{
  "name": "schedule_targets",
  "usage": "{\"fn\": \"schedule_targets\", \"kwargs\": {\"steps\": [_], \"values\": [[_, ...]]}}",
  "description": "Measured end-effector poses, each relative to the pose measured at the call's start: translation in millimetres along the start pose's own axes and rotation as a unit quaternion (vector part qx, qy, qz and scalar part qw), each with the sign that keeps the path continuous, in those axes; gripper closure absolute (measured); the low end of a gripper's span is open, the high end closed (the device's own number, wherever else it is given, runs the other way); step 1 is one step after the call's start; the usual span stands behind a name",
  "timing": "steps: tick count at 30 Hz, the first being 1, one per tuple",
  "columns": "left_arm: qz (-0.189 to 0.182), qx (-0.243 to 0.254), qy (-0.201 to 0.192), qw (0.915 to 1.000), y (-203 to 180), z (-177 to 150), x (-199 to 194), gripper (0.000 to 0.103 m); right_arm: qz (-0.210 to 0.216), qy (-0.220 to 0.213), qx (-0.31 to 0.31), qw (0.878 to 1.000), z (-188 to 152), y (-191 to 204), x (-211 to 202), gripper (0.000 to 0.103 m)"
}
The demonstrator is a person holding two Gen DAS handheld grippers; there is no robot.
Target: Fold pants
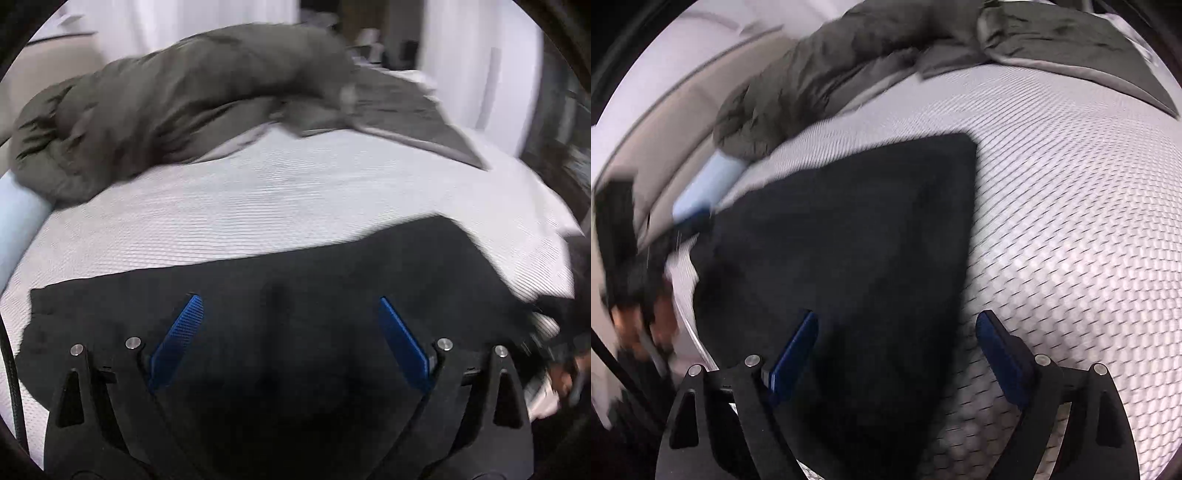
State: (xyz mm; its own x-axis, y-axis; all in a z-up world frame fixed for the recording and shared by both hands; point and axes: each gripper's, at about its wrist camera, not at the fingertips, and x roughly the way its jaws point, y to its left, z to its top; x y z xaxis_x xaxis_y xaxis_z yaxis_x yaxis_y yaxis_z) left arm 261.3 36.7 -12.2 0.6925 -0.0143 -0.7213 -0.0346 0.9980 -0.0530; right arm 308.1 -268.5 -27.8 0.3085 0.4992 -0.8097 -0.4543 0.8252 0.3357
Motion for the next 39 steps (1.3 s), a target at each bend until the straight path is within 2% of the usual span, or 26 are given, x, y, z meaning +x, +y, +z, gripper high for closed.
{"fn": "schedule_targets", "kwargs": {"steps": [3, 4, 5, 7, 9, 10, 11, 14, 16, 18, 19, 20, 23, 25, 26, 28, 30, 33, 34, 35, 37, 38, 39], "values": [[-0.019, -0.055, 0.035, 0.9977, 38.0, 11.2, 27.1, 0.014, -0.008, 0.003, -0.023, 1.0, -4.2, 12.8, 1.8, 0.014], [-0.033, -0.075, 0.048, 0.9954, 51.2, 11.3, 36.6, 0.023, -0.005, 0.003, -0.025, 1.0, -4.8, 15.1, 1.6, 0.014], [-0.038, -0.094, 0.062, 0.993, 64.3, 7.3, 44.6, 0.046, -0.007, 0.004, -0.03, 1.0, -5.7, 18.9, 2.5, 0.014], [-0.039, -0.141, 0.082, 0.9859, 87.1, -5.9, 61.1, 0.072, -0.017, 0.007, -0.045, 0.999, -5.4, 24.4, 6.4, 0.014], [-0.053, -0.186, 0.097, 0.9763, 109.3, -18.0, 75.5, 0.084, -0.016, 0.011, -0.065, 0.998, -6.8, 26.5, 13.0, 0.012], [-0.044, -0.197, 0.1, 0.9743, 120.6, -21.8, 80.9, 0.095, -0.014, 0.012, -0.067, 0.998, -7.5, 25.8, 16.5, 0.012], [-0.04, -0.199, 0.1, 0.9741, 125.5, -22.5, 82.0, 0.097, -0.011, 0.012, -0.064, 0.998, -7.1, 23.8, 18.2, 0.012], [-0.06, -0.209, 0.088, 0.9721, 133.8, -21.0, 72.8, 0.096, -0.015, 0.01, -0.061, 0.998, -7.9, 22.0, 10.4, 0.012], [-0.104, -0.206, 0.085, 0.9693, 131.3, -18.5, 66.1, 0.092, -0.017, 0.01, -0.062, 0.998, -11.1, 22.4, 7.2, 0.012], [-0.146, -0.197, 0.08, 0.9661, 120.2, -13.2, 57.7, 0.068, -0.019, 0.013, -0.064, 0.998, -9.3, 24.6, 7.8, 0.012], [-0.158, -0.185, 0.075, 0.9669, 111.5, -9.4, 54.9, 0.049, -0.02, 0.013, -0.063, 0.998, -6.0, 23.2, 9.6, 0.012], [-0.163, -0.173, 0.07, 0.9688, 100.5, -6.6, 50.3, 0.043, -0.02, 0.013, -0.062, 0.998, -5.2, 23.5, 9.1, 0.012], [-0.178, -0.136, 0.071, 0.972, 71.4, 3.0, 47.3, 0.043, -0.019, 0.009, -0.061, 0.998, 3.0, 32.7, 12.1, 0.012], [-0.161, -0.12, 0.072, 0.977, 62.4, 6.2, 50.1, 0.044, -0.018, 0.007, -0.06, 0.998, -1.5, 30.2, 6.9, 0.012], [-0.153, -0.118, 0.078, 0.9782, 59.6, 6.1, 52.8, 0.055, -0.017, 0.007, -0.06, 0.998, 0.6, 30.4, 10.1, 0.012], [-0.16, -0.123, 0.097, 0.9746, 55.4, 7.7, 62.2, 0.075, -0.016, 0.008, -0.058, 0.998, -0.5, 27.5, 10.6, 0.012], [-0.179, -0.146, 0.107, 0.9672, 64.2, 9.1, 66.8, 0.075, -0.016, 0.007, -0.054, 0.998, -0.1, 24.1, 9.9, 0.012], [-0.202, -0.155, 0.081, 0.9635, 75.7, 10.9, 51.7, 0.074, -0.016, 0.002, -0.049, 0.999, -1.4, 19.2, 4.5, 0.012], [-0.203, -0.161, 0.072, 0.963, 80.5, 11.7, 45.0, 0.067, -0.017, 0.001, -0.047, 0.999, -1.1, 18.7, 3.5, 0.012], [-0.205, -0.178, 0.056, 0.9608, 87.0, 11.5, 37.1, 0.049, -0.017, -0.001, -0.045, 0.999, -0.9, 18.0, 3.1, 0.012], [-0.22, -0.209, 0.032, 0.9523, 95.5, 10.0, 29.1, 0.028, -0.018, -0.004, -0.04, 0.999, -0.9, 15.7, 1.9, 0.012], [-0.234, -0.211, 0.03, 0.9486, 92.0, 11.1, 29.9, 0.028, -0.019, -0.006, -0.036, 0.999, -0.1, 14.8, 1.8, 0.012], [-0.24, -0.203, 0.037, 0.9486, 85.9, 12.6, 33.3, 0.028, -0.018, -0.006, -0.033, 0.999, 0.0, 13.7, 1.6, 0.012]]}}
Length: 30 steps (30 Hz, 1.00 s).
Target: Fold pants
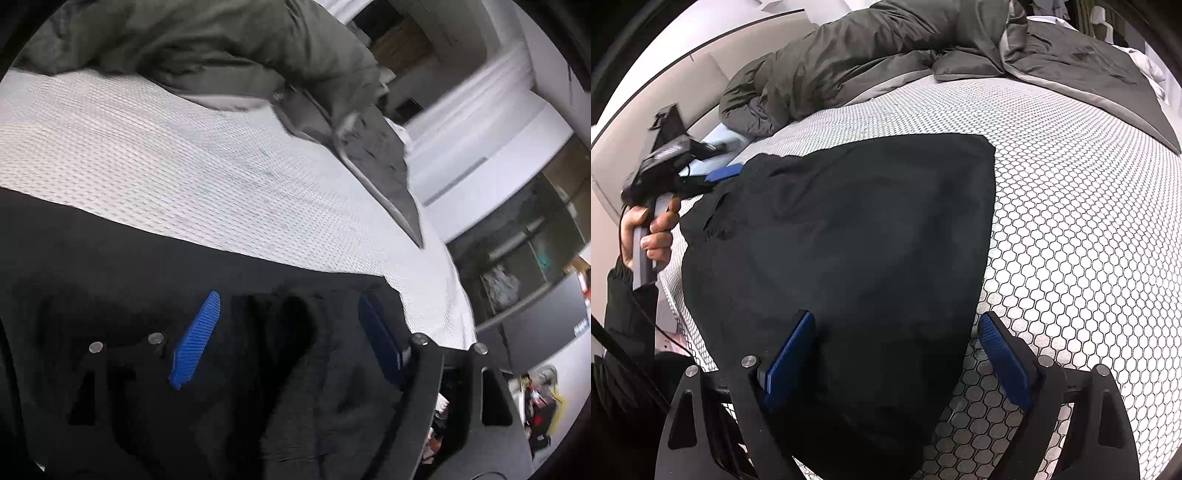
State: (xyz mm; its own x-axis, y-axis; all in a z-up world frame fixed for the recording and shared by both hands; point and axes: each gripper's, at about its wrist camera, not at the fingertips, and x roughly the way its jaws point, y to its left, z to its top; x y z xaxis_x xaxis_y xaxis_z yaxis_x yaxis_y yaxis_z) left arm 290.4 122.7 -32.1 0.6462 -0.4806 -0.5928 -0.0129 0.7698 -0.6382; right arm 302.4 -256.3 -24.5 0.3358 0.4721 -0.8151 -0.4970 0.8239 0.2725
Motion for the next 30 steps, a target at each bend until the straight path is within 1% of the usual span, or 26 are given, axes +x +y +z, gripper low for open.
{"fn": "schedule_targets", "kwargs": {"steps": [1, 2, 3, 4, 5, 6, 7, 8, 9, 10, 12, 13, 15, 17, 19, 20, 21, 22, 23, 24, 25, 26, 27, 28, 29, 30], "values": [[0.01, 0.021, 0.021, 0.9995, -10.2, -1.2, 13.4, 0.028, 0.002, 0.0, 0.001, 1.0, -2.3, -4.2, -1.4, 0.012], [0.021, 0.034, 0.029, 0.9988, -15.1, -3.2, 21.5, 0.03, 0.003, 0.001, 0.001, 1.0, -1.8, -3.5, -0.3, 0.012], [0.035, 0.047, 0.04, 0.9975, -18.7, -6.7, 30.9, 0.035, 0.002, 0.002, -0.001, 1.0, -1.7, -3.1, 0.5, 0.012], [0.048, 0.056, 0.054, 0.9958, -21.2, -9.0, 41.4, 0.059, 0.002, 0.003, -0.002, 1.0, -1.9, -2.6, 0.8, 0.012], [0.063, 0.055, 0.07, 0.994, -20.3, -10.7, 51.8, 0.068, 0.001, 0.005, -0.002, 1.0, -1.8, -2.2, 2.0, 0.012], [0.071, 0.048, 0.069, 0.994, -18.7, -11.7, 54.4, 0.071, 0.001, 0.006, -0.002, 1.0, -2.1, -2.4, 2.5, 0.012], [0.061, 0.039, 0.058, 0.9957, -16.2, -10.5, 49.8, 0.083, 0.001, 0.006, -0.002, 1.0, -2.1, -2.0, 2.5, 0.012], [0.049, 0.04, 0.046, 0.997, -17.4, -8.5, 43.3, 0.089, 0.002, 0.005, -0.003, 1.0, -2.0, -2.2, 2.0, 0.012], [0.033, 0.045, 0.033, 0.9979, -20.5, -6.4, 35.3, 0.09, 0.002, 0.004, -0.002, 1.0, -1.8, -2.3, 1.4, 0.012], [0.025, 0.05, 0.023, 0.9982, -23.2, -5.1, 28.4, 0.091, 0.004, 0.003, -0.001, 1.0, -1.5, -2.7, 0.3, 0.012], [0.036, 0.061, 0.007, 0.9975, -23.9, -2.6, 19.4, 0.09, 0.008, 0.001, -0.002, 1.0, -1.5, -3.6, -1.2, 0.012], [0.061, 0.056, 0.014, 0.9965, -17.7, -2.5, 25.1, 0.09, 0.007, 0.001, -0.002, 1.0, -1.7, -4.4, -1.1, 0.012], [0.101, 0.048, 0.034, 0.9931, -8.0, -5.8, 38.3, 0.085, 0.003, 0.006, 0.0, 1.0, -2.7, -7.0, 1.6, 0.012], [0.126, 0.048, 0.039, 0.9901, -3.6, -10.0, 41.9, 0.075, 0.0, 0.006, 0.002, 1.0, -2.9, -8.7, 1.1, 0.012], [0.124, 0.05, 0.032, 0.9905, -7.9, -12.5, 35.0, 0.072, 0.0, 0.005, 0.007, 1.0, -3.1, -10.1, -4.8, 0.012], [0.119, 0.056, 0.026, 0.991, -13.5, -14.6, 24.4, 0.069, 0.001, -0.004, 0.013, 1.0, -2.9, -10.7, -11.7, 0.012], [0.122, 0.068, 0.018, 0.99, -21.5, -19.0, 11.6, 0.066, 0.004, -0.015, 0.019, 1.0, -3.5, -11.2, -17.5, 0.012], [0.125, 0.076, 0.01, 0.9892, -28.2, -22.0, 2.8, 0.056, 0.006, -0.026, 0.025, 0.999, -4.2, -11.4, -23.5, 0.012], [0.131, 0.096, -0.014, 0.9865, -40.6, -33.1, -15.6, 0.04, 0.006, -0.041, 0.032, 0.999, -6.6, -11.1, -31.8, 0.012], [0.134, 0.108, -0.025, 0.9847, -49.2, -39.3, -25.4, 0.032, 0.005, -0.062, 0.036, 0.997, -11.1, -8.8, -41.9, 0.013], [0.134, 0.13, -0.041, 0.9817, -63.1, -52.4, -39.6, 0.019, 0.006, -0.078, 0.036, 0.996, -14.6, -5.6, -48.5, 0.016], [0.129, 0.156, -0.057, 0.9776, -77.6, -67.5, -47.7, 0.019, 0.011, -0.101, 0.032, 0.994, -19.7, 2.4, -57.1, 0.017], [0.125, 0.178, -0.061, 0.9742, -88.3, -78.9, -50.2, 0.019, 0.011, -0.115, 0.028, 0.993, -22.4, 9.3, -60.6, 0.02], [0.12, 0.214, -0.055, 0.9679, -101.6, -98.6, -46.7, 0.019, 0.013, -0.129, 0.02, 0.991, -25.3, 19.0, -62.6, 0.025], [0.117, 0.234, -0.05, 0.964, -108.3, -110.1, -41.7, 0.019, 0.017, -0.139, 0.005, 0.99, -27.7, 31.8, -61.6, 0.029], [0.108, 0.253, -0.041, 0.9605, -114.7, -121.2, -33.4, 0.019, 0.021, -0.141, -0.005, 0.99, -29.7, 41.5, -58.5, 0.034]]}}
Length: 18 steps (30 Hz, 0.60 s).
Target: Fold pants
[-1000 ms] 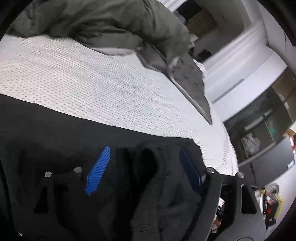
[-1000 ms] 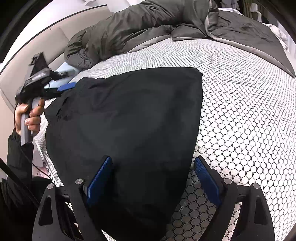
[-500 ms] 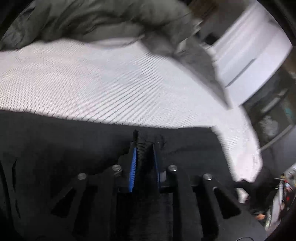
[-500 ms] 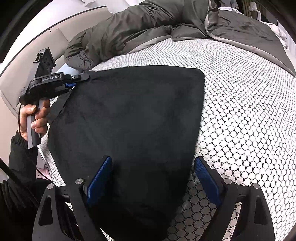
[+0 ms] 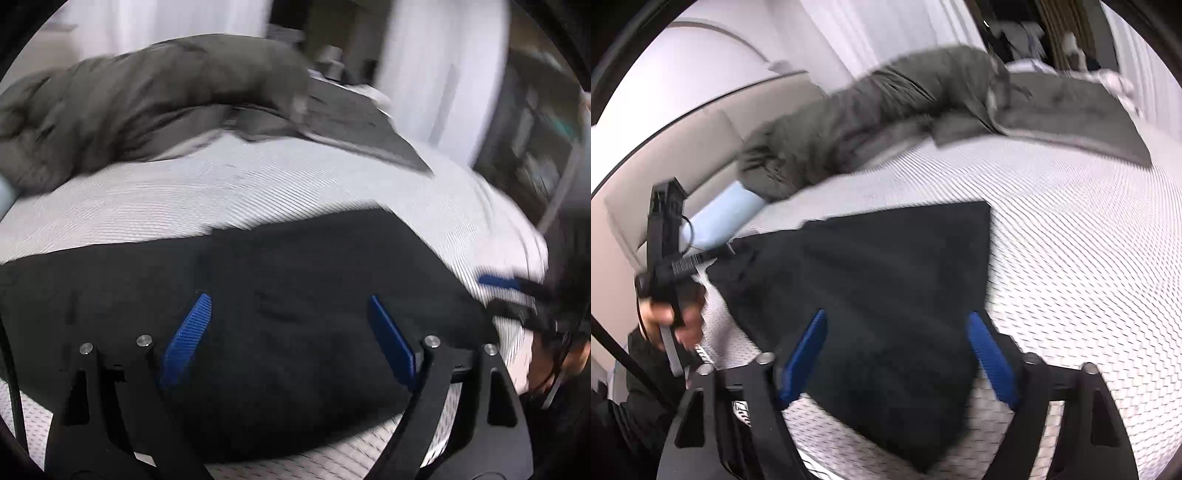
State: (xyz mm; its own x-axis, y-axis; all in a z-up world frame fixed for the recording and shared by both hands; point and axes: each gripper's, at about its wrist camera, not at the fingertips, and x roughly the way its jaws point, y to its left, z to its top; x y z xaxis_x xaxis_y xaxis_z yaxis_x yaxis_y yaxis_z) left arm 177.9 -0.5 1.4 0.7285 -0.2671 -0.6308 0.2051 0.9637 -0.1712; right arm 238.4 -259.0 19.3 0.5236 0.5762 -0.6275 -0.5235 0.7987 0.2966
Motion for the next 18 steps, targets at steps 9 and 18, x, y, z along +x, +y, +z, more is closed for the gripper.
{"fn": "schedule_targets", "kwargs": {"steps": [9, 18], "values": [[-0.032, 0.079, 0.052, 0.995, -16.1, -45.5, 18.8, 0.027, -0.009, 0.065, -0.042, 0.997, -27.2, 22.7, 60.1, 0.066], [-0.036, 0.037, 0.038, 0.998, 1.6, -35.2, 8.0, 0.027, -0.081, 0.027, -0.032, 0.996, -26.9, -8.9, 13.0, 0.066]]}}
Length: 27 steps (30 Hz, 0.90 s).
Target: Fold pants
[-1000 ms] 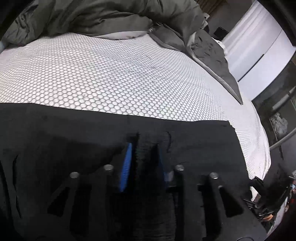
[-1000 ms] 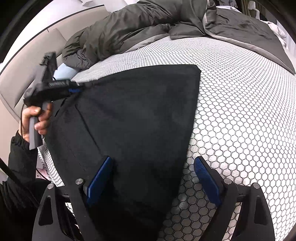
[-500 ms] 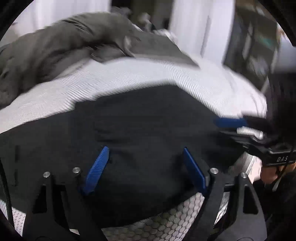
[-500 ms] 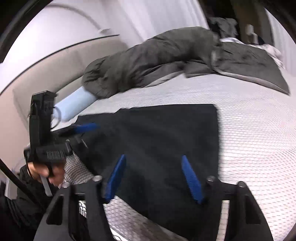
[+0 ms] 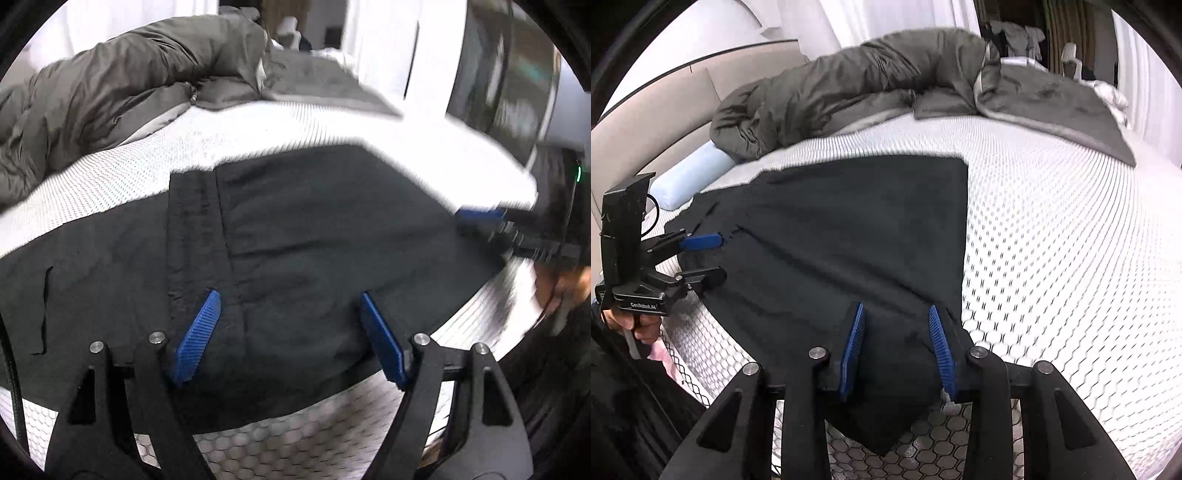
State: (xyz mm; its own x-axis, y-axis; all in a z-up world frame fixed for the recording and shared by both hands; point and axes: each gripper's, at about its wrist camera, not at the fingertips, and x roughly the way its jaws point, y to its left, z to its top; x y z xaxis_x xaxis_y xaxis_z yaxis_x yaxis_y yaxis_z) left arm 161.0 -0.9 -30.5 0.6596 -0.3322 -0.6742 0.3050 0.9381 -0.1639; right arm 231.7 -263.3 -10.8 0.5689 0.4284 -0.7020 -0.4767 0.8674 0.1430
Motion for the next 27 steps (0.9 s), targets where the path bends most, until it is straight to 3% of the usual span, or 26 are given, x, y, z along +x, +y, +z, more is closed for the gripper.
{"fn": "schedule_targets", "kwargs": {"steps": [1, 3, 6, 8, 11, 13, 16, 20, 24, 27], "values": [[-0.017, -0.009, -0.015, 0.9997, -1.0, 7.6, -7.2, 0.026, 0.013, -0.008, 0.002, 1.0, 5.1, 0.9, -1.0, 0.063], [-0.012, 0.0, -0.028, 0.9995, -5.6, 27.1, -4.9, 0.023, 0.049, 0.01, 0.02, 0.999, 19.0, 8.3, 3.8, 0.061], [-0.017, 0.003, 0.018, 0.9997, -6.6, 46.7, 28.1, 0.023, 0.073, 0.038, 0.006, 0.997, 42.7, 30.0, 33.3, 0.061], [-0.021, 0.011, 0.05, 0.9985, -7.1, 44.6, 48.5, 0.028, 0.067, 0.064, -0.011, 0.996, 50.2, 39.9, 55.9, 0.061], [-0.016, 0.042, 0.052, 0.9976, -3.9, 33.6, 55.0, 0.042, 0.009, 0.104, -0.059, 0.993, 47.8, 50.5, 88.9, 0.062], [-0.027, 0.028, 0.047, 0.9982, 9.1, 31.5, 49.6, 0.047, -0.036, 0.101, -0.087, 0.99, 38.1, 44.6, 84.9, 0.062], [-0.035, 0.004, 0.039, 0.9986, 25.6, 26.3, 40.6, 0.043, -0.066, 0.092, -0.032, 0.993, 31.4, 5.4, 66.2, 0.062], [-0.002, 0.01, 0.039, 0.9992, 23.6, 28.8, 27.9, 0.043, -0.048, 0.066, -0.031, 0.996, 25.9, -3.6, 47.5, 0.062], [-0.01, -0.007, -0.002, 0.9999, 22.5, 54.3, 7.4, 0.039, -0.003, 0.05, -0.047, 0.998, 40.5, 19.3, 40.8, 0.061], [-0.014, -0.011, 0.026, 0.9995, 26.9, 73.8, 32.2, 0.039, 0.02, 0.058, -0.073, 0.995, 63.7, 47.3, 56.2, 0.06]]}}
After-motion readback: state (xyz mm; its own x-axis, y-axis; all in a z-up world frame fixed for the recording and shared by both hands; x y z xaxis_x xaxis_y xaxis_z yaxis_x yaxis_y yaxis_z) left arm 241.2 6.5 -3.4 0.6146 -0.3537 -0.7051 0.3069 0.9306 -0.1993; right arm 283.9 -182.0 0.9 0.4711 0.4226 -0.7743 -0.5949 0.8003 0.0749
